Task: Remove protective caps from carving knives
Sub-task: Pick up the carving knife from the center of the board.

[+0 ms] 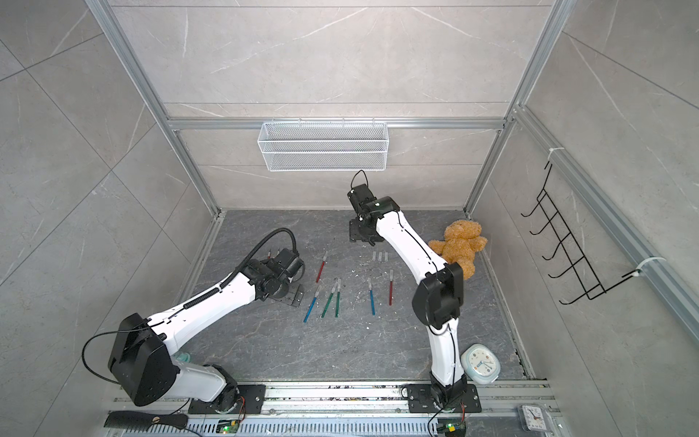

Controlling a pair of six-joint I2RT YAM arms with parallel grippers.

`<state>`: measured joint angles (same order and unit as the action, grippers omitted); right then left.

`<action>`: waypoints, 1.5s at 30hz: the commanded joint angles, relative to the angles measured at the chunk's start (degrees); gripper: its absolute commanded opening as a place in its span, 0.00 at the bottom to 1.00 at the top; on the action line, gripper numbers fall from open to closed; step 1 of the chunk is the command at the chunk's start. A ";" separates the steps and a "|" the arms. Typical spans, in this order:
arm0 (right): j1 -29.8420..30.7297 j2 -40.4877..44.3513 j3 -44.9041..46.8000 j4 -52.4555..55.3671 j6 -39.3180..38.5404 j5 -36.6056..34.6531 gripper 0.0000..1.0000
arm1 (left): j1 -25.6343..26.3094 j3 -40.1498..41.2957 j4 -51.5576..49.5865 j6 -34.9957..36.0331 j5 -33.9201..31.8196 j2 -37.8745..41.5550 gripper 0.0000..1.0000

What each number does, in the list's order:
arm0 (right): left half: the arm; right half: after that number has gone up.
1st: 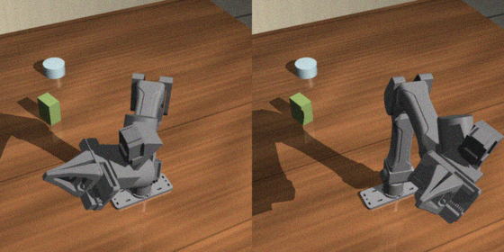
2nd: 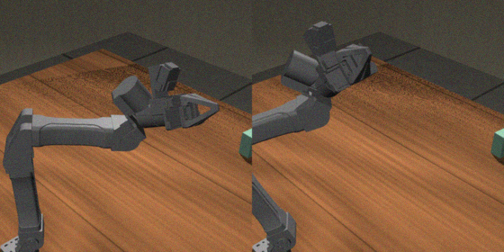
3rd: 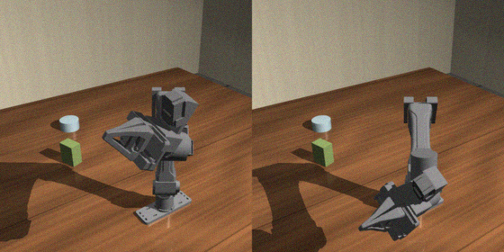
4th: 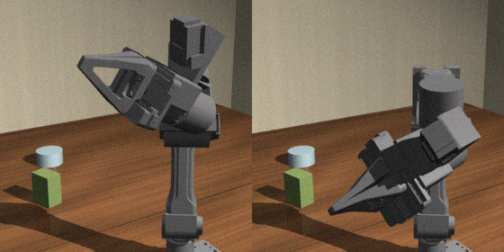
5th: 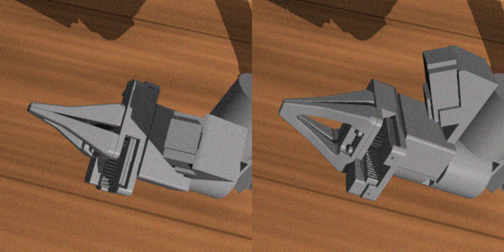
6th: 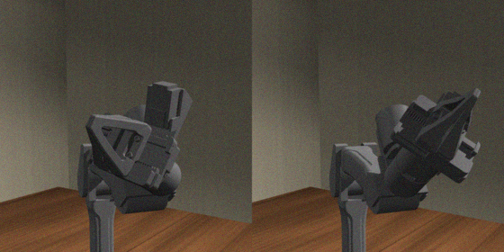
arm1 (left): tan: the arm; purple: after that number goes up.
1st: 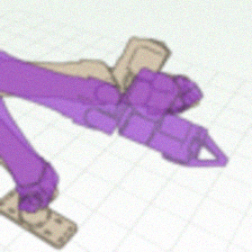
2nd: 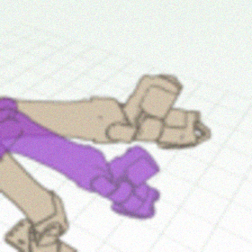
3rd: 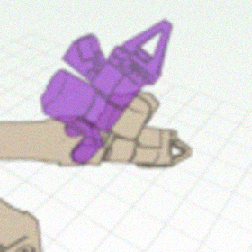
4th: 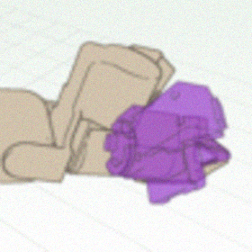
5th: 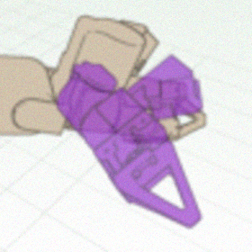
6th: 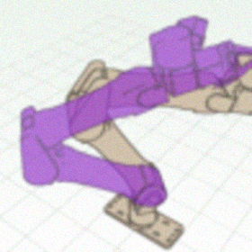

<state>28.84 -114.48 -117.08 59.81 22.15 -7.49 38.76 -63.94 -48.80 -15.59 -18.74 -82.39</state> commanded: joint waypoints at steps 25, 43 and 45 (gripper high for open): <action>6.83 27.93 56.33 -43.04 2.98 9.89 1.00 | 0.88 0.57 4.52 -7.43 10.42 -5.81 0.93; 6.93 29.79 62.45 -48.68 4.83 6.27 1.00 | 2.92 1.25 9.12 -10.31 11.62 -14.51 0.81; 6.93 30.18 62.63 -48.81 4.78 6.26 1.00 | 3.36 1.58 9.71 -10.51 11.79 -15.26 0.77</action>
<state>35.51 -86.02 -55.20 12.12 25.98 -0.32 41.45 -63.02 -40.10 -25.04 -8.16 -96.92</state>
